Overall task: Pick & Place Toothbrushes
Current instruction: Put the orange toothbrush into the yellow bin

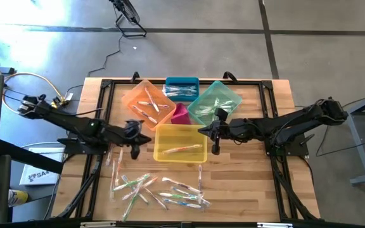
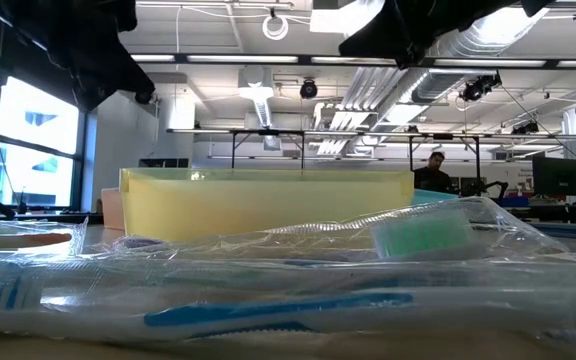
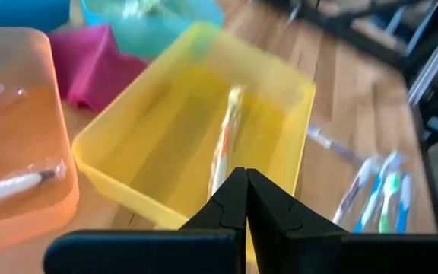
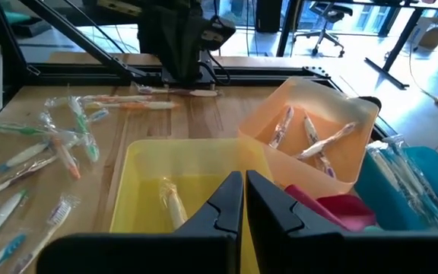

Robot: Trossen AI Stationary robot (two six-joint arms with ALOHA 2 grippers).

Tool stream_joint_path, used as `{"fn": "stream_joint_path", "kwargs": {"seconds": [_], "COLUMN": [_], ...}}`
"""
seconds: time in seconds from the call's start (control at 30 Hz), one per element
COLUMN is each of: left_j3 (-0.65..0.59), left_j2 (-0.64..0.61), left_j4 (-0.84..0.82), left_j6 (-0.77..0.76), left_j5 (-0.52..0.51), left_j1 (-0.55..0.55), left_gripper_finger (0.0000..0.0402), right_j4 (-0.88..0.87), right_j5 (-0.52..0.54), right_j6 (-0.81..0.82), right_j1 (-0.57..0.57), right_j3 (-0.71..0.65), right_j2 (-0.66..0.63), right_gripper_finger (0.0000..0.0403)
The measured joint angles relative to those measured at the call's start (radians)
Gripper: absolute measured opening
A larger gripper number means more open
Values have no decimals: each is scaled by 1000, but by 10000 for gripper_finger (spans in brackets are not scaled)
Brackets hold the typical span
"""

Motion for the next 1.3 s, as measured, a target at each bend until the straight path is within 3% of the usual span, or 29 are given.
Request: {"fn": "stream_joint_path", "kwargs": {"seconds": [0.2,0.57,0.93,1.17,1.3], "left_j3": [135,294,402,517,579], "left_j2": [131,307,478,604,675], "left_j4": [-145,-217,-278,-461,-484], "left_j6": [17,103,-5,-98,-107], "left_j5": [25,28,9,46,104], "left_j1": [-28,-210,-299,-302,-306], "left_gripper_finger": [0,0,0,0,0], "right_j4": [-14,-14,-14,-16,-24], "right_j5": [0,0,0,1,1], "right_j6": [41,74,91,90,88], "right_j1": [0,2,2,2,2], "right_j3": [0,0,0,0,1], "right_j2": [0,0,0,-1,-1], "right_gripper_finger": [10,10,10,10,10]}}
